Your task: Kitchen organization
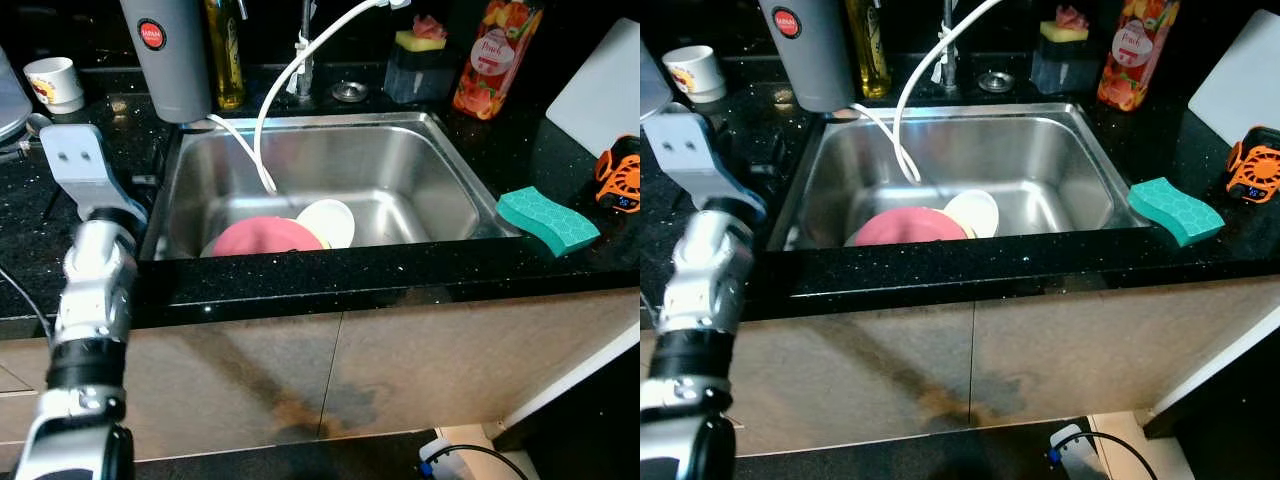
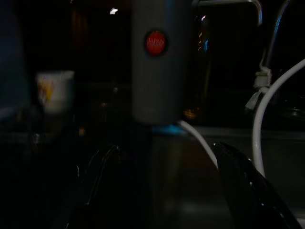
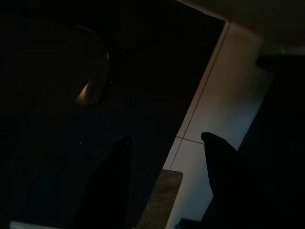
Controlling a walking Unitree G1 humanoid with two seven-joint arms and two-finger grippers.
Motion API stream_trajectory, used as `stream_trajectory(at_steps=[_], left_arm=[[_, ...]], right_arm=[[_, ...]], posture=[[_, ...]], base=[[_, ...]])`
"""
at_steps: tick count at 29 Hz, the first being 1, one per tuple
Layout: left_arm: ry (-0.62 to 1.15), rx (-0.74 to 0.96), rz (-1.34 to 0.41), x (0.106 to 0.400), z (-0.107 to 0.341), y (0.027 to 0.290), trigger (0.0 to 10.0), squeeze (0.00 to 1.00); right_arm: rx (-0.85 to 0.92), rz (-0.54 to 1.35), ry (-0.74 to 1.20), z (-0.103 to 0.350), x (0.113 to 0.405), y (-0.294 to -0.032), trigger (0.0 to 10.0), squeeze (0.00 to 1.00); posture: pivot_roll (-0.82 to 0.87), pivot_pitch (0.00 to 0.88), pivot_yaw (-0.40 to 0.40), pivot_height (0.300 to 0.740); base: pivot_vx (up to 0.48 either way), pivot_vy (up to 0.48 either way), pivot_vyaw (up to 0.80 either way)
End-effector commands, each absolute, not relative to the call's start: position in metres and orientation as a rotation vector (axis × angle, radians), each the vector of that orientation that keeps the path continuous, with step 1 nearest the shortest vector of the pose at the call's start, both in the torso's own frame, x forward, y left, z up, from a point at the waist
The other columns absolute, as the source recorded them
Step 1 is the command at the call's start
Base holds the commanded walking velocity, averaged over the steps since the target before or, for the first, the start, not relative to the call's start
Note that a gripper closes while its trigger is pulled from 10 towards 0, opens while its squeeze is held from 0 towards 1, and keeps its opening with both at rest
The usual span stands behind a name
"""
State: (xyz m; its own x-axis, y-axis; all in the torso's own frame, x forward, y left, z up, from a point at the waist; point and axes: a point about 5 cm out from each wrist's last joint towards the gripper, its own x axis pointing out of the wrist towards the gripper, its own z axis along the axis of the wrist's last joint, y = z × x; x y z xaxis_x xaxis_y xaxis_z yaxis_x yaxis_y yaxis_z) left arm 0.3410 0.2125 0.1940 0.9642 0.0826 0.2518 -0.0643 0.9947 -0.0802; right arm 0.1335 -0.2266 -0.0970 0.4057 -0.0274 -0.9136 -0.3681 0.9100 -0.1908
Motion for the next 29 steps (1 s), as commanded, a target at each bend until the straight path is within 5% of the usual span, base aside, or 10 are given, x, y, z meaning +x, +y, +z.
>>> stream_trajectory(at_steps=[1,17,29], left_arm=[[-0.223,-0.072,0.116,0.337,0.188,0.213,10.0,0.00],[-0.197,0.019,0.132,0.336,0.199,0.216,10.0,0.00],[-0.192,0.051,0.173,0.340,0.209,0.232,10.0,0.00]], right_arm=[[-0.376,0.222,1.120,-0.095,0.139,-0.226,10.0,0.00],[-0.369,0.221,1.125,-0.096,0.138,-0.224,10.0,0.00],[-0.391,0.253,1.134,-0.096,0.136,-0.224,10.0,0.00]], posture=[[0.00,0.000,0.008,0.740],[0.00,0.000,0.014,0.740],[0.00,0.000,0.011,0.740]], base=[[0.000,0.000,0.80],[0.000,0.000,0.79],[0.000,0.000,0.25]])
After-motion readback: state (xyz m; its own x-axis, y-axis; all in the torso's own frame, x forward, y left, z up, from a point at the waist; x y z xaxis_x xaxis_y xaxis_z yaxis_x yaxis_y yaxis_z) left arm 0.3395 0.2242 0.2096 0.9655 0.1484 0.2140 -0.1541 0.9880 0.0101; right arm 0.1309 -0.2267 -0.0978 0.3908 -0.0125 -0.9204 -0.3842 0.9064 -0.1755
